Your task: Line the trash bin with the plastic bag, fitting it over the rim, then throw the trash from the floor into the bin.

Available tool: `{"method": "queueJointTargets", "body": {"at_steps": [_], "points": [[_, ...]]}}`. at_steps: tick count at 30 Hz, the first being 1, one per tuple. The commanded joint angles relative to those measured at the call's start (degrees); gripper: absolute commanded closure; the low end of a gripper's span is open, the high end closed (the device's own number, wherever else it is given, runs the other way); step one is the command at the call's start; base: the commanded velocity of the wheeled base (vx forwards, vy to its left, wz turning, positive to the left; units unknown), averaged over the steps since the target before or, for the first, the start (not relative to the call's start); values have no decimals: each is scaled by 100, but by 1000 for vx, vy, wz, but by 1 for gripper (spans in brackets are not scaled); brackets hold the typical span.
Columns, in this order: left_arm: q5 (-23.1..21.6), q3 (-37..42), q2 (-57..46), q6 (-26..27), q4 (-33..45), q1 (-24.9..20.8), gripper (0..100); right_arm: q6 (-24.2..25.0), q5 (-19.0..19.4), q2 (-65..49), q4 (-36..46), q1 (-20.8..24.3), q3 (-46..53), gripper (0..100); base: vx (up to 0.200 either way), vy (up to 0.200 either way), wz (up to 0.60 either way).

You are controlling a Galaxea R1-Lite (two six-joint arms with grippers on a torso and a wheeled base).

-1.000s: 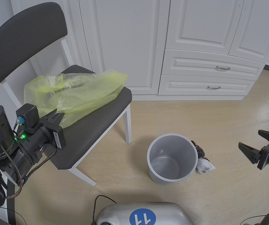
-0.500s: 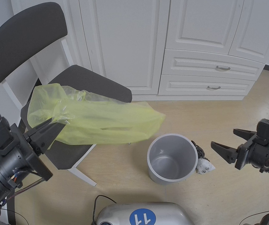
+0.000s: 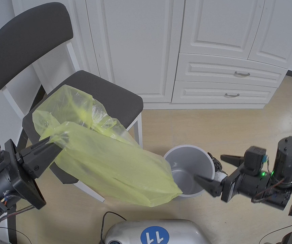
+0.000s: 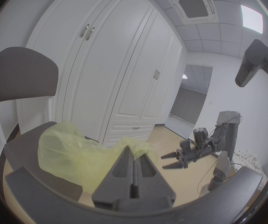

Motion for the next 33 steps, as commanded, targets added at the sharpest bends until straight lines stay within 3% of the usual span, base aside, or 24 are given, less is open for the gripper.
{"method": "queueJointTargets", "body": {"at_steps": [1, 5, 10, 14, 15, 19, 31, 33], "points": [[6, -94, 208, -230, 2, -1, 100, -93, 14, 248, 15, 706, 468, 0, 0, 0, 0], [24, -217, 401, -441, -69, -1, 100, -93, 23, 450, -11, 1154, 635, 0, 0, 0, 0], [50, -402, 436, -670, -69, -1, 100, 4, 111, 872, -90, 1242, 591, 0, 0, 0, 0], [94, -437, 427, -696, -77, -1, 100, 558, 49, 1435, -354, 1471, 380, 0, 0, 0, 0], [120, -428, 331, -687, -69, -1, 100, 918, -74, 1751, -697, 1515, 292, 0, 0, 0, 0], [112, -410, 225, -678, -33, -1, 100, 1059, -311, 1918, -1259, 1286, 187, 0, 0, 0, 0], [94, -358, 348, -705, -69, -71, 100, 1296, -425, 2059, -1382, 917, -270, 0, 0, 0, 0], [94, -349, 313, -705, -69, -80, 100, 1507, -408, 2340, -1919, 811, -323, 0, 0, 0, 0]]}}
